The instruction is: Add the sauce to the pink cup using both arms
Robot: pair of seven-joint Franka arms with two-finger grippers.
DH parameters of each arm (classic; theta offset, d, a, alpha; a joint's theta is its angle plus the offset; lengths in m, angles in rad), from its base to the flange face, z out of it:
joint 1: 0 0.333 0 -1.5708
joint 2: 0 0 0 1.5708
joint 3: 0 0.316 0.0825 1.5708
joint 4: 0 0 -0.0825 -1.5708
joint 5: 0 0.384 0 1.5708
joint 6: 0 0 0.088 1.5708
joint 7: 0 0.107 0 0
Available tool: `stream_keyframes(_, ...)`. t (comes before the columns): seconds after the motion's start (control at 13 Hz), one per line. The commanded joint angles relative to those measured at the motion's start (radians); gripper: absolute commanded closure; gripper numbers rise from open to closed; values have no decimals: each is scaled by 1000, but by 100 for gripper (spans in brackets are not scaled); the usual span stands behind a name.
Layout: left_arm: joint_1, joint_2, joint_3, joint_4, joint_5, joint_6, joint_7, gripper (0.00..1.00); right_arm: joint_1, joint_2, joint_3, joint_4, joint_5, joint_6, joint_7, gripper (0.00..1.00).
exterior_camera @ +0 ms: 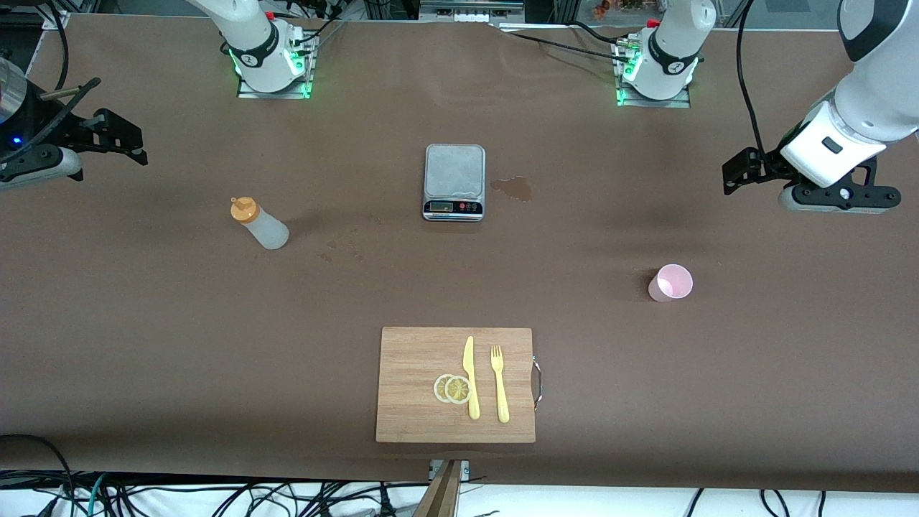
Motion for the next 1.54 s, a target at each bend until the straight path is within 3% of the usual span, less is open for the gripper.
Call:
stream_keyframes(0.0,-10,-8,19,-10,-13,14,9,0,-2,2,1,15,-12,-13,12,0)
stream_keyframes(1.46,-14,-5,19,-27,-3,11,7,0,1,1,3,15,-10,-14,17,0)
